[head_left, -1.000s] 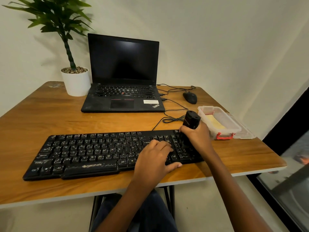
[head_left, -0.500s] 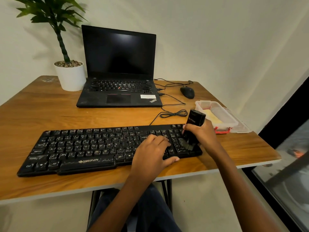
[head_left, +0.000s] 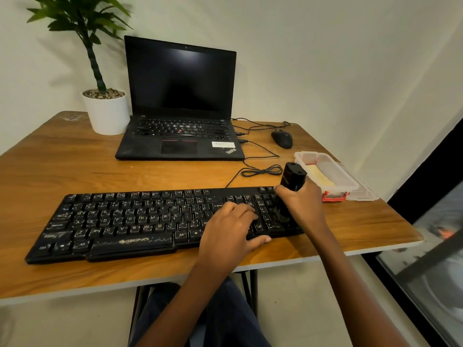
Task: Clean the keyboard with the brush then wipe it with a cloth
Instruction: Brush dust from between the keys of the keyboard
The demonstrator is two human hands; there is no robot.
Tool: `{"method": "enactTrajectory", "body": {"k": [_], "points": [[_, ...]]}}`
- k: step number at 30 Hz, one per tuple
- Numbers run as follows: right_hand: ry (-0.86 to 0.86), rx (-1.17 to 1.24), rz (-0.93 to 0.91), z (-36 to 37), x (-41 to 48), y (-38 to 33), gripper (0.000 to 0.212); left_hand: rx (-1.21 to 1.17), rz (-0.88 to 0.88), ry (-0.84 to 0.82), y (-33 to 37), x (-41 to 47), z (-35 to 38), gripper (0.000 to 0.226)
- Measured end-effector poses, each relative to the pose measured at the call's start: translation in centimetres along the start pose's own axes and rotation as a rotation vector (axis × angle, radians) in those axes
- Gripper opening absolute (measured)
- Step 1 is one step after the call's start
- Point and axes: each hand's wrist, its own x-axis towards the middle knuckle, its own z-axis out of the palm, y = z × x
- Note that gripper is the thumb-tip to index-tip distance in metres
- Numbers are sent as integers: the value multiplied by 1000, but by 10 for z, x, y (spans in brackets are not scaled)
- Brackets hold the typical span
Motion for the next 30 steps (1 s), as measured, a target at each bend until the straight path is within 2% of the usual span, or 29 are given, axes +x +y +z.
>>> {"method": "enactTrajectory", "body": {"k": [2,6,12,15,21,26,30], "points": [[5,69,22,3,-5,1,20,2,-2,0,1,0,-1,46],[-106,103,89,-8,-9,8,13,-4,-6,-3,1,0,-1,46],[-9,86,29,-3,-16,-1,20,-12,-15,-14,1,0,-1,47],[-38,137,21,-3,-25,-2,27,-6,-18,-19,1,0,-2,47],[0,175,96,-12,-21,7,18,-9,-21,-14,1,0,-2,47],[-89,220,83,7,-35,-2,19,-14,-19,-25,0,-1,-2,46],[-68,145,84,-5,-30,3,22,-24,-23,-20,0,-1,-1,48]]}}
